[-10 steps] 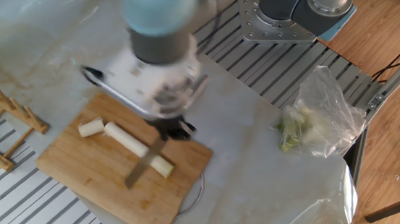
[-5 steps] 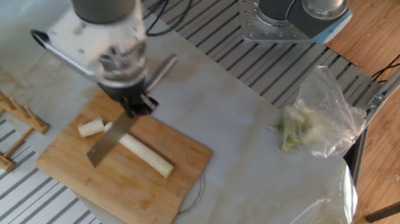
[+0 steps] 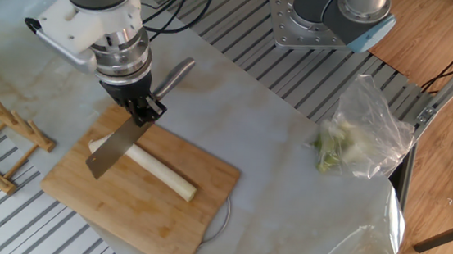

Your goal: Chop the scallions

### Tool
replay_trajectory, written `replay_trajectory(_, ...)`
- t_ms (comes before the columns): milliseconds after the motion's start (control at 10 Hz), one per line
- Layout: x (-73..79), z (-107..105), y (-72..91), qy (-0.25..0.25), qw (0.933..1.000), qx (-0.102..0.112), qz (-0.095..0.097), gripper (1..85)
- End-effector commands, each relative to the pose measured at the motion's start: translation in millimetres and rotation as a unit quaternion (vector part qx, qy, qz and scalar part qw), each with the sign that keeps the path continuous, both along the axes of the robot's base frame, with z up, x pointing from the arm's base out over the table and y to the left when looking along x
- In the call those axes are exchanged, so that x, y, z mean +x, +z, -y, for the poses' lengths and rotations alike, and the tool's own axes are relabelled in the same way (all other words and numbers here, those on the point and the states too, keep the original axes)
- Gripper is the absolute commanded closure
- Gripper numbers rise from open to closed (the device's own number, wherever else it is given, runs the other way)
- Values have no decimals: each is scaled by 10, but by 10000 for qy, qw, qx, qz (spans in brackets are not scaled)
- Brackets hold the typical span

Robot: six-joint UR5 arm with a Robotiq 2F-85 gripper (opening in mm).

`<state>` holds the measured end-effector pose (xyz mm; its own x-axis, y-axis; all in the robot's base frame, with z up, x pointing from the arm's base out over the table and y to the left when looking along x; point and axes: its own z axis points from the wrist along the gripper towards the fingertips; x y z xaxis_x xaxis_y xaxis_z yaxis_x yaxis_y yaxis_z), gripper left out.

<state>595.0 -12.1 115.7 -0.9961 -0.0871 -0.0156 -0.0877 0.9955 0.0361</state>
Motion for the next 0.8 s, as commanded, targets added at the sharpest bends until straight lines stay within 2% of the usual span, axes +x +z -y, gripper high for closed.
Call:
replay_trajectory(0,81,-24,-112,-107,9995,189,211,843)
replay_trajectory(200,113,-17,-219,37,9995,176,249,843)
replay_trajectory(300,95,-78,-235,14,9994,285,210,843)
replay_trajectory(500,57,-101,-210,0,9994,293,171,843)
replay_trajectory(700,36,-63,-211,-19,9997,202,139,843)
